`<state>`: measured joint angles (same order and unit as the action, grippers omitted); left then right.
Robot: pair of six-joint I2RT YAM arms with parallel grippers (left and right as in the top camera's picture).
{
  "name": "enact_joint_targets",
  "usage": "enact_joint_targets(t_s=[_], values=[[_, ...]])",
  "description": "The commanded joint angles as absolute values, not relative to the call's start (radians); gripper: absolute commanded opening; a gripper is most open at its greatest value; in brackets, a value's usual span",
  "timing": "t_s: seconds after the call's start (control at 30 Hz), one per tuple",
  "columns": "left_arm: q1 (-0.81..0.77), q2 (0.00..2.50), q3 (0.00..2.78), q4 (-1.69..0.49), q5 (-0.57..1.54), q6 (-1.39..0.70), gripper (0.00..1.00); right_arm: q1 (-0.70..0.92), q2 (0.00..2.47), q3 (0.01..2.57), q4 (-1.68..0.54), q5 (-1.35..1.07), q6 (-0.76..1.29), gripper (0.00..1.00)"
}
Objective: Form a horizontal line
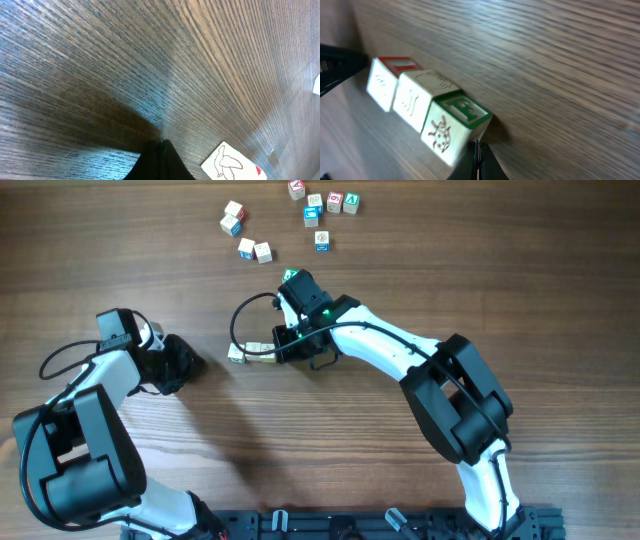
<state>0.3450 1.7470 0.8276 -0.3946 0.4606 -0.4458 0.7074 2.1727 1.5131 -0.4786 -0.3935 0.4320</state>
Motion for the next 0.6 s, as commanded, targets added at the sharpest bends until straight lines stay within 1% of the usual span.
enact_joint_targets(t_s=[0.0,0.33,0.57], values=[[0.344,1.765,0.810,-0.397,0.365,-0.426,0.04,0.710,2.154,1.510,-0.471,-0.453,0.388,0.04],[0.344,1.765,0.810,-0.397,0.365,-0.426,0.04,0.710,2.154,1.510,-0.468,-0.446,0.366,0.04],[0.344,1.765,0.810,-0.397,0.365,-0.426,0.04,0.709,2.151,1.513,-0.508,-0.230,0.377,0.04]])
